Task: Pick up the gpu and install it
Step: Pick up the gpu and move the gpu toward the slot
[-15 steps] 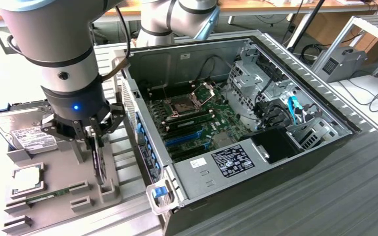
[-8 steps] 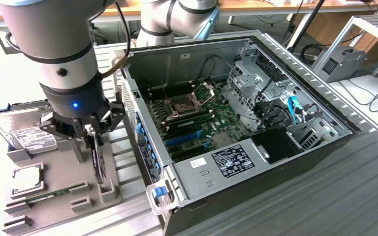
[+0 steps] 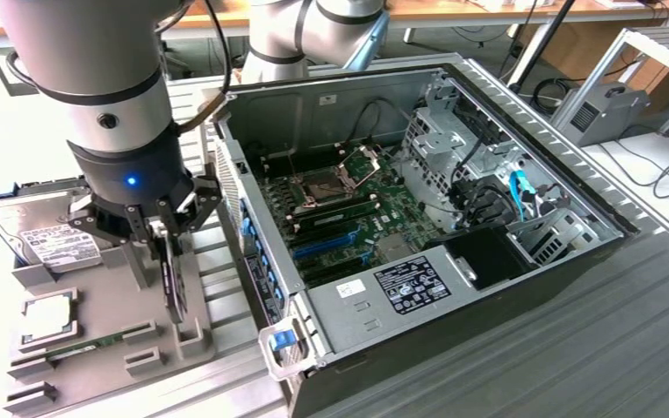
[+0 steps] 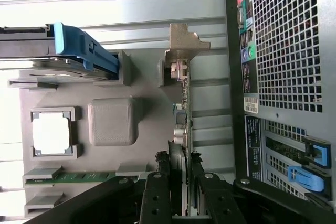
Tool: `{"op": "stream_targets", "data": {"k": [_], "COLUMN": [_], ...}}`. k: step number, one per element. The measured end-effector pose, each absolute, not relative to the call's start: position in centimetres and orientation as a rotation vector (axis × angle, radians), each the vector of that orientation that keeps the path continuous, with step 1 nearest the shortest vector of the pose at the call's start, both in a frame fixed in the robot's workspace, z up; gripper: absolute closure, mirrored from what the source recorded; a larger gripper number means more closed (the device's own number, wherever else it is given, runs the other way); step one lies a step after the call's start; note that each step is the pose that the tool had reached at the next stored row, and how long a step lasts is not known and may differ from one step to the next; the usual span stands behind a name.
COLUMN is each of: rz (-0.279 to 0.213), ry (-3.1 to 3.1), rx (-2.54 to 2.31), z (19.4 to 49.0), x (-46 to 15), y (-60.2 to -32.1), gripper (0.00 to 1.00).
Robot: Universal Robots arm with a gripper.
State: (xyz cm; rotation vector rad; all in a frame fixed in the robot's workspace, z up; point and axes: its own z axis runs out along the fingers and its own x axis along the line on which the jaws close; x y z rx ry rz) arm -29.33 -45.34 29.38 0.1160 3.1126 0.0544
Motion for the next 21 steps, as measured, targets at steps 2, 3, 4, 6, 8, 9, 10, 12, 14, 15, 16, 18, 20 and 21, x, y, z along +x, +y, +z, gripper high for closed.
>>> {"op": "stream_targets", "data": {"k": [2, 3, 4, 6, 8, 9, 10, 12, 14, 15, 16, 18, 20, 21], "rz": [0.055, 0.054, 0.054, 0.055, 0.054, 0.054, 0.054, 0.054, 0.054, 0.054, 0.055, 0.054, 0.054, 0.054], "ry": [3.112, 3.113, 3.113, 3.112, 3.113, 3.113, 3.113, 3.112, 3.113, 3.113, 3.112, 3.113, 3.113, 3.113], "rx": [0.116, 0.116, 0.116, 0.116, 0.116, 0.116, 0.116, 0.116, 0.116, 0.116, 0.116, 0.116, 0.116, 0.116], "z": [29.5, 29.6, 29.7, 29.8, 29.9, 30.0, 30.1, 30.2, 30.3, 30.4, 30.5, 30.6, 30.7, 30.8], "x": [-29.3, -29.3, -29.3, -29.3, -29.3, -29.3, -29.3, -29.3, -29.3, -29.3, -29.3, -29.3, -29.3, -29.3], "y": [-45.3, -45.3, -45.3, -45.3, -45.3, -45.3, -45.3, -45.3, -45.3, -45.3, -45.3, -45.3, -45.3, -45.3], "gripper": [0.74, 0.74, 0.74, 0.74, 0.74, 0.74, 0.74, 0.74, 0.74, 0.74, 0.74, 0.74, 0.74, 0.74]}}
